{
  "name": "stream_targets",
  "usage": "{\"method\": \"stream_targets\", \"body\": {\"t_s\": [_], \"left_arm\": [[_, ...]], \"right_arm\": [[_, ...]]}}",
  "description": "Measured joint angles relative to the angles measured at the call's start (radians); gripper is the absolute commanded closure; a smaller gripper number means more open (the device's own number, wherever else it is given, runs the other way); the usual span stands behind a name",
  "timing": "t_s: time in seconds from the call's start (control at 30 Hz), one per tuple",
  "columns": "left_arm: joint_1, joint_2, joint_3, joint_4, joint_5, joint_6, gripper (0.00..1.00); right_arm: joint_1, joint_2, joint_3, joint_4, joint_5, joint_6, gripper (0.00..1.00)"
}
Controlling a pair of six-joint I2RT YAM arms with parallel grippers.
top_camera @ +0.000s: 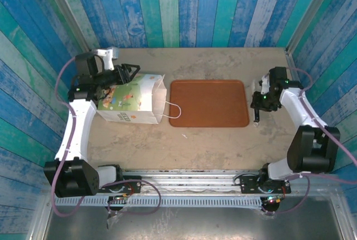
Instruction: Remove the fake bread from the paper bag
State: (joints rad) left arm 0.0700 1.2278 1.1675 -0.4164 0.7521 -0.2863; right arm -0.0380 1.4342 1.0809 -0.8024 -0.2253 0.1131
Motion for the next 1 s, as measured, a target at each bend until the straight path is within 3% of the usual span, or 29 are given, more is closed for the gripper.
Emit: {"method": "stream_targets", "body": {"t_s": [0.23,0.43,0.53,0.7,0.87,1.0], "left_arm": [[0.0,0.0,0.0,0.03,0.028,-0.041,0.38],[0.0,-0.001,0.0,0.034,0.034,-0.048,0.38],[0.0,-0.001,0.0,0.034,0.035,-0.048,0.38],[0.0,-0.001,0.0,0.034,0.035,-0.048,0.38],[0.0,-0.001,0.0,0.034,0.036,-0.047,0.39],[0.0,-0.002,-0.013,0.035,0.035,-0.047,0.39]], "right_arm": [[0.138,-0.154,0.016,0.062,-0.176,-0.095,0.66],[0.201,-0.205,-0.002,0.126,-0.239,-0.132,0.65],[0.203,-0.162,0.008,0.106,-0.169,-0.126,0.62],[0.132,0.025,0.056,0.031,0.086,-0.059,0.63],[-0.04,0.166,0.023,0.026,0.185,-0.042,0.62],[-0.061,0.241,0.015,0.047,0.217,-0.046,0.62]]}}
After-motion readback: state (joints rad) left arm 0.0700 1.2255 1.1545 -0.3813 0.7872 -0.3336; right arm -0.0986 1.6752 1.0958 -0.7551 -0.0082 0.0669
